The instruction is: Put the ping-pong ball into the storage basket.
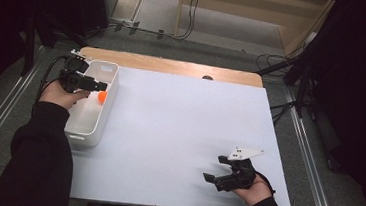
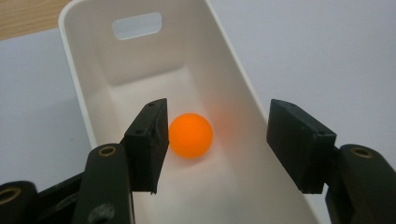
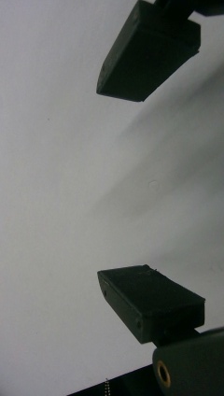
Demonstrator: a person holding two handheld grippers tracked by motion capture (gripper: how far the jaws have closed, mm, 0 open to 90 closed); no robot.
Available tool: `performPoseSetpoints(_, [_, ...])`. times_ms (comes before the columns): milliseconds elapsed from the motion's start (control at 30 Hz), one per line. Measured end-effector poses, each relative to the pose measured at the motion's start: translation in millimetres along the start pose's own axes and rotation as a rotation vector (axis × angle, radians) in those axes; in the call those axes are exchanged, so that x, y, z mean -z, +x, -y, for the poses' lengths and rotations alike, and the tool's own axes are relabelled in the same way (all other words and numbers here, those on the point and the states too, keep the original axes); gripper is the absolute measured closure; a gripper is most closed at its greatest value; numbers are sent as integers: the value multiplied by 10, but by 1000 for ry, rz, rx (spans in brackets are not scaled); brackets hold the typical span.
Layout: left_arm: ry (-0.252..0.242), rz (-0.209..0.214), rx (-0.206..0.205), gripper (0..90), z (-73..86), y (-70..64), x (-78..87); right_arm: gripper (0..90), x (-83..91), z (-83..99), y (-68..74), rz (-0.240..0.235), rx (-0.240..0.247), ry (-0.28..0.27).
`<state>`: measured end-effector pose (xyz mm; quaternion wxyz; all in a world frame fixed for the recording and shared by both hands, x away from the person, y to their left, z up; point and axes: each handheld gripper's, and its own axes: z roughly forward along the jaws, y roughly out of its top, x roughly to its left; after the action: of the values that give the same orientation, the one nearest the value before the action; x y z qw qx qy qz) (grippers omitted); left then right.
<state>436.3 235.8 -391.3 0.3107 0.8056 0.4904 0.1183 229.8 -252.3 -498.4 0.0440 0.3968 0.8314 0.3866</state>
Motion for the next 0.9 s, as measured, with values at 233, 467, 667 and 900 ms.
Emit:
performPoseSetpoints(233, [-19, -6, -38, 328, -45, -93, 87, 95, 3, -1, 0, -3, 1, 3])
performPoseSetpoints(467, [-29, 28, -26, 222, -69, -127, 119, 95, 3, 1, -2, -2, 2, 2])
performPoseSetpoints(667, [-43, 58, -50, 222, -91, -200, 156, 95, -1, 0, 0, -2, 2, 2])
performPoseSetpoints(900, [-38, 81, -53, 222, -103, -246, 163, 95, 0, 1, 1, -1, 1, 1])
